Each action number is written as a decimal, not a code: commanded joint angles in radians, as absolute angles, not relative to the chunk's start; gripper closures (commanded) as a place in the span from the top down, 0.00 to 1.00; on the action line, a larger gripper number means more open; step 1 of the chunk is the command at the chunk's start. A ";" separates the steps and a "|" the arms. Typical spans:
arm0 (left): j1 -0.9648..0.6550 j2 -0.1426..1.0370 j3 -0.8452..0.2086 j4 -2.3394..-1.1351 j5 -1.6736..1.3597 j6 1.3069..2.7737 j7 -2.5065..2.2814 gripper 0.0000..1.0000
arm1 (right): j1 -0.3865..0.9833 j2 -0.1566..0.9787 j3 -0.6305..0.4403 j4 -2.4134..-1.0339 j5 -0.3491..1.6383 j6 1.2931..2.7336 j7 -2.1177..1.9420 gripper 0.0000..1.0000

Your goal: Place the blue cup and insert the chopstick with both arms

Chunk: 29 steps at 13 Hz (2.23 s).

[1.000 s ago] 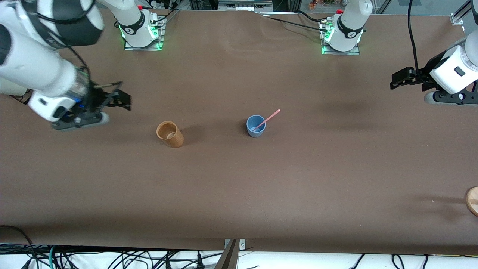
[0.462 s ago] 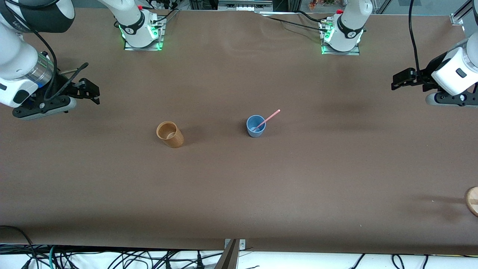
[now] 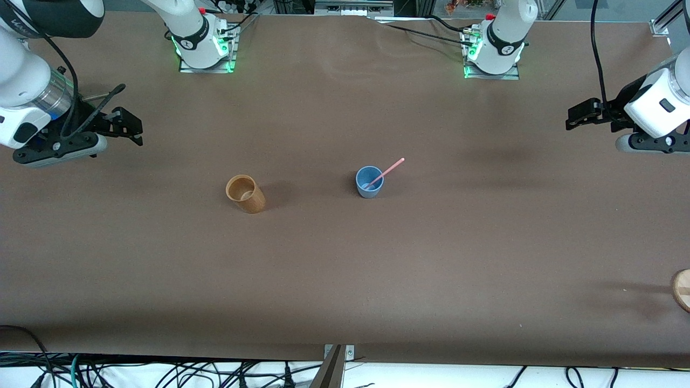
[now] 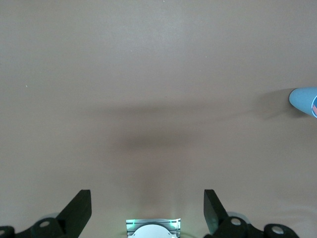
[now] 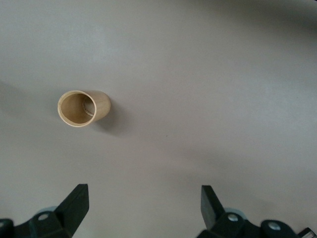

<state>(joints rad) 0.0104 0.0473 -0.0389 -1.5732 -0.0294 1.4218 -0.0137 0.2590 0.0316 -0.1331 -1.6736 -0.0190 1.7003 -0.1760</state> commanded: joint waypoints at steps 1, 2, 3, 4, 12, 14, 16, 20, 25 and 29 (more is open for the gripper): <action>0.017 0.044 -0.038 -1.572 -0.054 1.420 0.009 1.00 | 0.242 0.031 -0.113 -1.628 -0.029 1.654 -0.164 1.00; 0.017 0.044 -0.038 -1.572 -0.054 1.420 0.009 1.00 | 0.242 0.038 -0.114 -1.618 -0.028 1.652 -0.167 1.00; 0.018 0.044 -0.037 -1.572 -0.054 1.420 0.011 1.00 | 0.242 0.037 -0.114 -1.617 -0.028 1.652 -0.169 1.00; 0.018 0.044 -0.037 -1.572 -0.054 1.420 0.011 1.00 | 0.242 0.037 -0.114 -1.615 -0.028 1.645 -0.170 1.00; 0.017 0.046 -0.038 -1.571 -0.054 1.420 0.011 1.00 | 0.241 0.029 -0.112 -1.614 -0.028 1.637 -0.172 1.00; 0.017 0.046 -0.038 -1.571 -0.054 1.420 0.011 1.00 | 0.241 0.029 -0.112 -1.612 -0.029 1.637 -0.173 1.00; 0.017 0.046 -0.038 -1.571 -0.054 1.420 0.011 1.00 | 0.241 0.029 -0.113 -1.614 -0.026 1.635 -0.172 1.00; 0.017 0.046 -0.038 -1.571 -0.054 1.420 0.011 1.00 | 0.241 0.029 -0.114 -1.617 -0.025 1.635 -0.172 1.00; 0.015 0.046 -0.037 -1.572 -0.054 1.420 0.011 1.00 | 0.242 0.029 -0.112 -1.617 -0.026 1.635 -0.193 1.00; 0.017 0.046 -0.038 -1.571 -0.054 1.420 0.011 1.00 | 0.241 0.029 -0.117 -1.618 -0.025 1.635 -0.230 1.00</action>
<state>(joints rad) 0.0109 0.0475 -0.0391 -1.5732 -0.0294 1.4218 -0.0136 0.2566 0.0317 -0.1292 -1.6325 -0.0190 1.6562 -0.2148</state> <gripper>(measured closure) 0.000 0.000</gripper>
